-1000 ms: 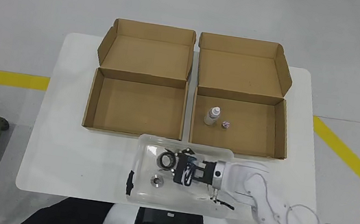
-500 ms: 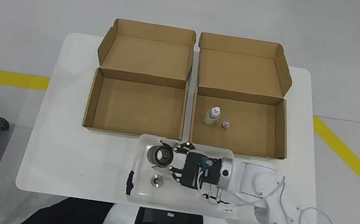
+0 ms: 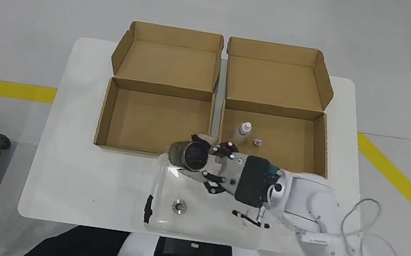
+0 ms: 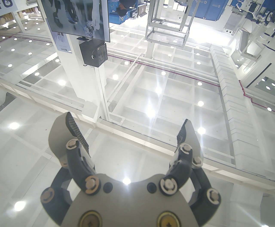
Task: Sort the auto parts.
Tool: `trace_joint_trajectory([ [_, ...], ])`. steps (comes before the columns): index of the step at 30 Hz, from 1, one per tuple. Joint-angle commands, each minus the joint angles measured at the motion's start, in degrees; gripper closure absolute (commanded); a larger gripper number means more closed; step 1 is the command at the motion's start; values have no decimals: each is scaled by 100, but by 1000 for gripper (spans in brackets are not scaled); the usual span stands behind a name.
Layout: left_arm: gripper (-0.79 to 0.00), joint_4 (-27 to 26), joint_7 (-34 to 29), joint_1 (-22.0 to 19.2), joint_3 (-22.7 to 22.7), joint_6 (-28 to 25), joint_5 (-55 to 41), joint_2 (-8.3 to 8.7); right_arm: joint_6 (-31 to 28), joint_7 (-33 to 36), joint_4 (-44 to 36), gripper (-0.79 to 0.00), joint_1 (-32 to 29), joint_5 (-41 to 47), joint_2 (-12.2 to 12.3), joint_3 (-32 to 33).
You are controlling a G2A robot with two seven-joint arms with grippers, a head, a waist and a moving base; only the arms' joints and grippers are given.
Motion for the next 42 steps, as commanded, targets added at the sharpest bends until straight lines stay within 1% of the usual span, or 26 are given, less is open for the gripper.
trace_joint_trajectory([
  [1,-785,0,0,0,0,0,0,0,28,-37,-85,0,8,104,6,127],
  [10,-785,0,0,0,0,0,0,0,185,-306,-523,0,13,342,29,708],
  [18,-785,0,0,0,0,0,0,0,386,-521,-532,0,-81,469,39,1123],
  [24,-785,0,0,0,0,0,0,0,533,-697,-534,0,-143,575,31,1319],
  [34,-785,0,0,0,0,0,0,0,565,-910,-572,0,-217,682,14,1468],
  [42,-785,0,0,0,0,0,0,0,578,-837,-509,0,-162,663,-17,1318],
])
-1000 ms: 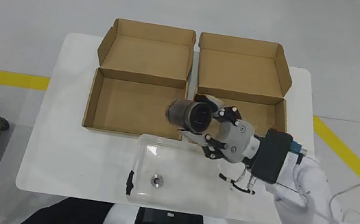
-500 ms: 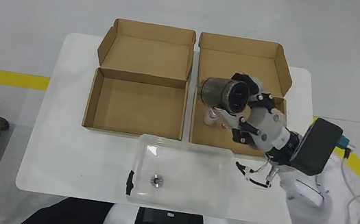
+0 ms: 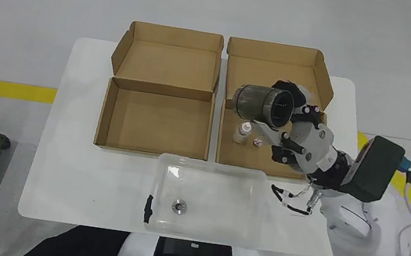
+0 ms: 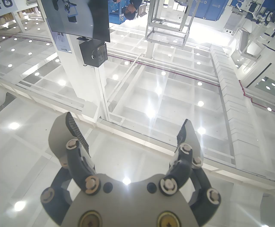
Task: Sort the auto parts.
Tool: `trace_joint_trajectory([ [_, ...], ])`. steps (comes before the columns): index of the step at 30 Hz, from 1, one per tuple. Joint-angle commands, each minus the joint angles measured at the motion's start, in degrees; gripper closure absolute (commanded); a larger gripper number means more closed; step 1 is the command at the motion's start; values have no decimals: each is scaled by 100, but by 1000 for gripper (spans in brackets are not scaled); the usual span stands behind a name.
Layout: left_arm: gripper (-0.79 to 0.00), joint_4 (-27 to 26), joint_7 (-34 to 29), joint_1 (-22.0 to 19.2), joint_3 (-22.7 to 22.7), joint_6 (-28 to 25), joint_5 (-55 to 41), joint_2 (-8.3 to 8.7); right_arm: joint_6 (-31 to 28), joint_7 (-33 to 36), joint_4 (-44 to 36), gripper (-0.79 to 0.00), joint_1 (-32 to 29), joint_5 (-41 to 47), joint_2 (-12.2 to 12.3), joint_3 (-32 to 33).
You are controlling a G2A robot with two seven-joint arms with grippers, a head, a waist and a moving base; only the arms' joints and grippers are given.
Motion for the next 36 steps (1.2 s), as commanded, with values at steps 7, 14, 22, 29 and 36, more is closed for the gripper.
trace_joint_trajectory([
  [7,-785,0,0,0,0,0,0,0,47,317,146,0,138,-229,-40,-328],
  [14,-785,0,0,0,0,0,0,0,149,724,350,0,288,-564,-94,-790],
  [22,-785,0,0,0,0,0,0,0,289,1189,677,0,521,-984,-172,-1327],
  [29,-785,0,0,0,0,0,0,0,405,1431,968,0,711,-1286,-247,-1704],
  [36,-785,0,0,0,0,0,0,0,427,1765,1407,0,1049,-1455,-365,-2200],
])
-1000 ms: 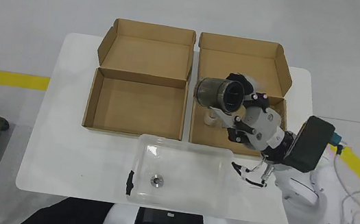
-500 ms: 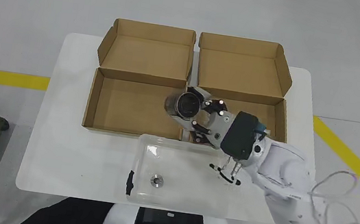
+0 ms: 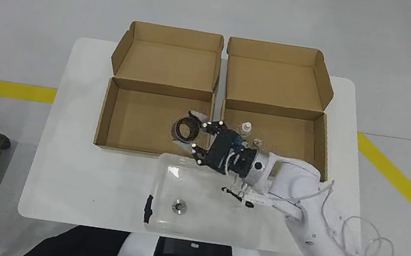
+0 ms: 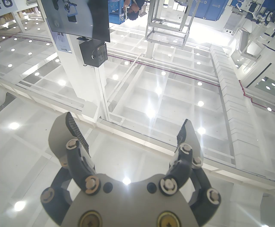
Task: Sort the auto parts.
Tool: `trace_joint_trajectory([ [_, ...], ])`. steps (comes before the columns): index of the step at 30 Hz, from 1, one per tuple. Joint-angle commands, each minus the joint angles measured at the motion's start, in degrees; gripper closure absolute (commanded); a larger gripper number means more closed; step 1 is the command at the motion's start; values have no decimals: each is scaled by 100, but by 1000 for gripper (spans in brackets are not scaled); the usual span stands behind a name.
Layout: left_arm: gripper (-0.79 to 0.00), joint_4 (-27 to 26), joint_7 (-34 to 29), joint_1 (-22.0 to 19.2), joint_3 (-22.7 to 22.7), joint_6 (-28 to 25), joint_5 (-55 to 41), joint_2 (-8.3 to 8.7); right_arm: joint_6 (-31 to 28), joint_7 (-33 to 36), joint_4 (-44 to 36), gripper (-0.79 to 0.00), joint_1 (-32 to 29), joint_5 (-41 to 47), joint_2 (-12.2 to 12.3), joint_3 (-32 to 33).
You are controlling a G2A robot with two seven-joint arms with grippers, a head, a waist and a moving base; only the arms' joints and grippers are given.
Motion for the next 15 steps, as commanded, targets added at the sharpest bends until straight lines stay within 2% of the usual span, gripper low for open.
trace_joint_trajectory([
  [1,-785,0,0,0,0,0,0,0,7,93,155,0,114,-11,-40,-148],
  [15,-785,0,0,0,0,0,0,0,182,628,1286,0,969,-31,-419,-1098],
])
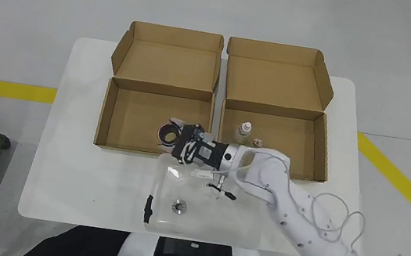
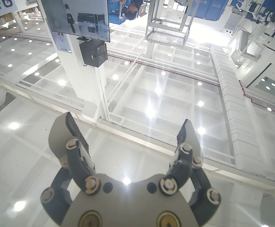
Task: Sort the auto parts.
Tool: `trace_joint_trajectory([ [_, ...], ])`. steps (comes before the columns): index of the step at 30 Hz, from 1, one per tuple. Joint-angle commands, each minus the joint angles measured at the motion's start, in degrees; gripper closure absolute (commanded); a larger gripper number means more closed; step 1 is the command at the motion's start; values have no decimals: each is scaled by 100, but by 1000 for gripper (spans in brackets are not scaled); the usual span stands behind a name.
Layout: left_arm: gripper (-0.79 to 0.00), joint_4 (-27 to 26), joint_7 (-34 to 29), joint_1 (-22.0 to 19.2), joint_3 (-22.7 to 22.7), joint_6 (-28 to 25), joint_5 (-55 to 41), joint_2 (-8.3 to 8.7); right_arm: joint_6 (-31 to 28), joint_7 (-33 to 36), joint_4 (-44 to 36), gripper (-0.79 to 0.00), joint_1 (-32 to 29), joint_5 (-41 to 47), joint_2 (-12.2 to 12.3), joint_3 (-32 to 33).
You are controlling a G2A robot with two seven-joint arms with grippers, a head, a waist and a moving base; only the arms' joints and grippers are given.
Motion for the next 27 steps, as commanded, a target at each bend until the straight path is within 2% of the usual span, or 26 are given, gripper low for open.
trace_joint_trajectory([
  [1,-785,0,0,0,0,0,0,0,26,67,138,0,127,1,-59,-114],
  [13,-785,0,0,0,0,0,0,0,220,220,1083,0,812,223,-473,-674],
  [27,-785,0,0,0,0,0,0,0,481,370,1982,0,1175,283,-871,-1030],
])
